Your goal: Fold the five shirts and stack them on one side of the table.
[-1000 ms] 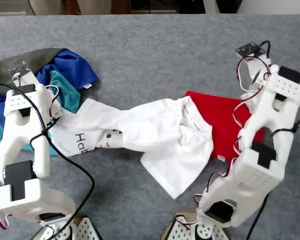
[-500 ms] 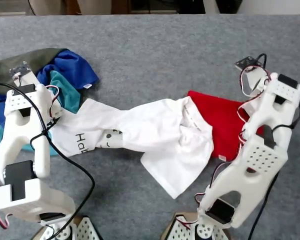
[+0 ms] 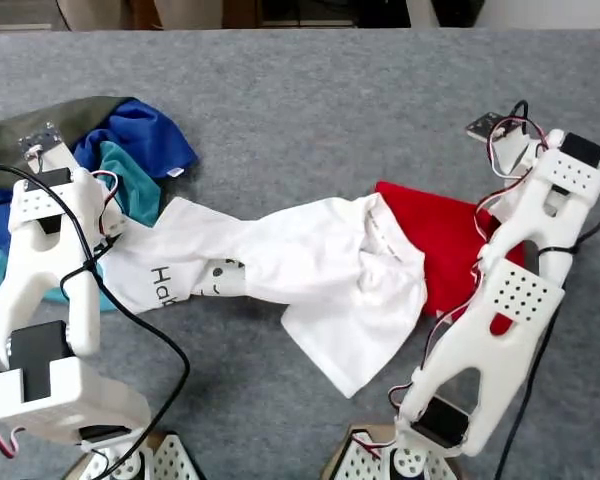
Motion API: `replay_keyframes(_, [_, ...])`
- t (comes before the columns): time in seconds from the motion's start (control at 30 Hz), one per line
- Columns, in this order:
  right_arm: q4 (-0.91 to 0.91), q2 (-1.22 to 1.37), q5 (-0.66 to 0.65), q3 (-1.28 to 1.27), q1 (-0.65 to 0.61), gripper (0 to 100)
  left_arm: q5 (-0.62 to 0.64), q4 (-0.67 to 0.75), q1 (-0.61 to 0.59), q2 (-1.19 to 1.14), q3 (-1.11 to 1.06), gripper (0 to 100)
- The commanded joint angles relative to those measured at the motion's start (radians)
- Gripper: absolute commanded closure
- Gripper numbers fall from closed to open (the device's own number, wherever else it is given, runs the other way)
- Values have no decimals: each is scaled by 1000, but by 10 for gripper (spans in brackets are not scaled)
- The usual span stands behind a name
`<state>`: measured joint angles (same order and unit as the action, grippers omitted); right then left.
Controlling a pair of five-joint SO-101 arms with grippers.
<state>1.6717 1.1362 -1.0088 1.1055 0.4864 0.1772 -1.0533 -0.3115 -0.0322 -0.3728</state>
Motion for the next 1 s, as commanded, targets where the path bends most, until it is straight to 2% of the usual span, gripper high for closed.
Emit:
replay_keyframes(0.0, [66,53,-6,171,-1,998,-6,6,11,7,38,981])
replay_keyframes(0.1, [77,81,-3,308,-13,998,-6,6,11,7,38,981])
replay_keyframes(0.37, [-9,143,123,503,-39,998,-6,6,9,7,37,981])
replay_keyframes(0.77, [-163,142,252,541,-45,998,-6,5,9,7,38,981])
replay_keyframes(0.97, [-308,145,342,539,-47,998,-6,11,9,7,38,981])
